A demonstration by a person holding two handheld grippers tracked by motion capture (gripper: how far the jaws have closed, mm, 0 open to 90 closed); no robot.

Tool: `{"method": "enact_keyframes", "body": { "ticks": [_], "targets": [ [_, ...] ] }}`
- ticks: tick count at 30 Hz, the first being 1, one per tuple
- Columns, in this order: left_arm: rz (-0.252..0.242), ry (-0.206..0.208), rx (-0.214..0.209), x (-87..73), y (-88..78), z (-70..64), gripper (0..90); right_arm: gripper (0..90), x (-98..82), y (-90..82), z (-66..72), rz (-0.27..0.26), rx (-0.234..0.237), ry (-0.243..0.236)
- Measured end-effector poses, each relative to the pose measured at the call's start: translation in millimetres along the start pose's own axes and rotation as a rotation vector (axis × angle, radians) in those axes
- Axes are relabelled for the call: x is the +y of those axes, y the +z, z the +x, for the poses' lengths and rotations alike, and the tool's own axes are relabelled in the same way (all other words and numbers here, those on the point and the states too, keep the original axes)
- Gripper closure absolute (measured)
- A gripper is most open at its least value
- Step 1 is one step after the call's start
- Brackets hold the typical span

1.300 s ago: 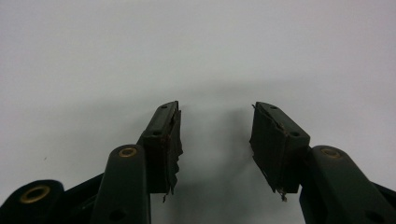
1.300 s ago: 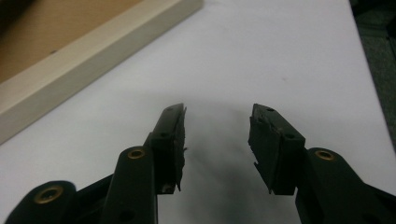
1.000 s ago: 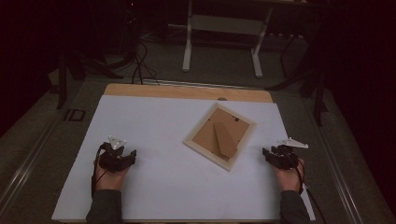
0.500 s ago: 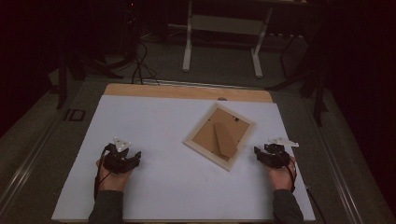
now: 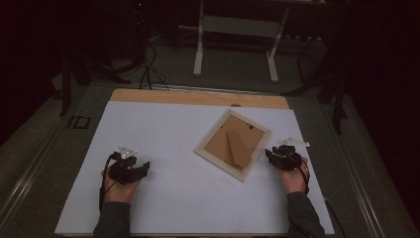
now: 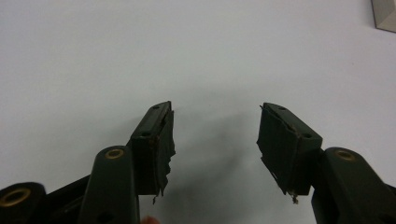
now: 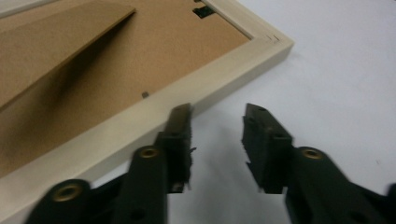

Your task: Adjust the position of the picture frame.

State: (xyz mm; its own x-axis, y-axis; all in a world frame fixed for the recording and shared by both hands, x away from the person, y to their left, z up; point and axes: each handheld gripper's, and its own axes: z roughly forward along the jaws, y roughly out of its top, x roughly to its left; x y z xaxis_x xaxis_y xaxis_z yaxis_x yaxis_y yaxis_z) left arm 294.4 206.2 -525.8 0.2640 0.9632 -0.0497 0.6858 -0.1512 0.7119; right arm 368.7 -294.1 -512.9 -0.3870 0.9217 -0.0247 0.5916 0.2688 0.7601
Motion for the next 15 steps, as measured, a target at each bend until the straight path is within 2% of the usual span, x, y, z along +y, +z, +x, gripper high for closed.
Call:
{"method": "enact_keyframes", "body": {
  "ticks": [4,9,15],
  "targets": [
    [-0.004,0.000,-0.006,1.3,-0.5,0.2,47.2,77.3,6.6,6.8,-2.3,0.003,0.010,-0.018],
    [-0.007,0.001,-0.007,2.1,0.1,-0.7,47.0,88.8,11.8,13.7,-4.6,0.003,-0.001,-0.033],
    [-0.001,0.027,0.002,3.2,2.0,-4.9,46.9,89.9,15.4,23.5,-12.8,0.000,-0.009,-0.014]
  ]
}}
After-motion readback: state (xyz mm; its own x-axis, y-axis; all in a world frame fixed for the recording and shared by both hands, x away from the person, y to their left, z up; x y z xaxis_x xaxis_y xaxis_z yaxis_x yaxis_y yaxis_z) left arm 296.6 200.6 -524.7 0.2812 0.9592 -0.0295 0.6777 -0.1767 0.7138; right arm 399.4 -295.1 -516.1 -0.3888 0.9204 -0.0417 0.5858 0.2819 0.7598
